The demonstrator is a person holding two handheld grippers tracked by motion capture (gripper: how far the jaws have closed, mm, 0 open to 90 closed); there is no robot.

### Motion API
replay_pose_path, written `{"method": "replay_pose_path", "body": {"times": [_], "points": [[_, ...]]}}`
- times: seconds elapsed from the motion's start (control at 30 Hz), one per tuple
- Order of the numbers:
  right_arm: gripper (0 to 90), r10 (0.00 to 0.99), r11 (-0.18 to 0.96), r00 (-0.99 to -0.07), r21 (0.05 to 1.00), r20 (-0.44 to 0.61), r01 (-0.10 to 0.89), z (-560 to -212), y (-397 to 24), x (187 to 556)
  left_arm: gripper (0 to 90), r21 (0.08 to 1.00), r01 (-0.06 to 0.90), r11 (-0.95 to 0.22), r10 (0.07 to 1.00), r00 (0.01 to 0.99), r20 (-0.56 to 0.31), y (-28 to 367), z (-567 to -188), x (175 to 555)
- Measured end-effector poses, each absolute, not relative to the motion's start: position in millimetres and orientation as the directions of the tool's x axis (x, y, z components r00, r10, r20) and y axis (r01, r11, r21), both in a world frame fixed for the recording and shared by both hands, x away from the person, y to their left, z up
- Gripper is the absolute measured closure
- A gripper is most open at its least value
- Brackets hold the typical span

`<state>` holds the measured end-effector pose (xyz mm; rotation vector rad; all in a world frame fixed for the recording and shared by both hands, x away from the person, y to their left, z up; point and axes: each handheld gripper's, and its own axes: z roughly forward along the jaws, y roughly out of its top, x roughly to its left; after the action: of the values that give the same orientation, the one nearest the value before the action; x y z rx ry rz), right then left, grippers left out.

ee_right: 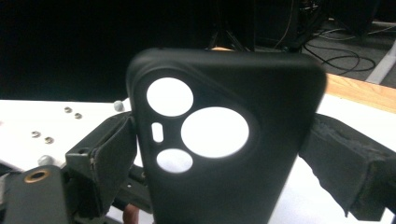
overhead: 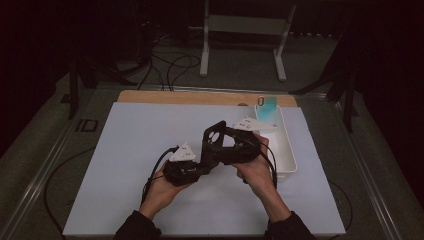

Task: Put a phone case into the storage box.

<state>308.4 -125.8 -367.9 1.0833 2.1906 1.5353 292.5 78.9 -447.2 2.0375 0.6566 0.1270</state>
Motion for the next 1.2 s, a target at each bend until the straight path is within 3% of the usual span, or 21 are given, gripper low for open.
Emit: {"method": "replay_pose_path", "body": {"times": [0.5,0.77,0.83,1.2], "points": [[14.4,0.714,0.173,-0.679,0.897,0.170,0.407,-369.2,-121.4,307.2,78.3,0.834,0.382,-0.398,0.490,0.857,-0.158,72.2,-448.1,289.6],[14.4,0.704,0.186,-0.690,0.893,0.170,0.410,-373.0,-121.1,308.7,58.6,0.848,0.376,-0.374,0.524,0.840,-0.141,77.2,-443.6,288.1],[14.5,0.705,0.179,-0.687,0.894,0.175,0.411,-373.5,-122.6,309.5,43.9,0.852,0.376,-0.364,0.549,0.826,-0.129,80.7,-442.2,287.7],[14.4,0.718,0.168,-0.673,0.893,0.179,0.417,-374.8,-127.9,312.5,12.4,0.880,0.369,-0.298,0.662,0.744,-0.088,105.4,-435.6,286.3]]}}
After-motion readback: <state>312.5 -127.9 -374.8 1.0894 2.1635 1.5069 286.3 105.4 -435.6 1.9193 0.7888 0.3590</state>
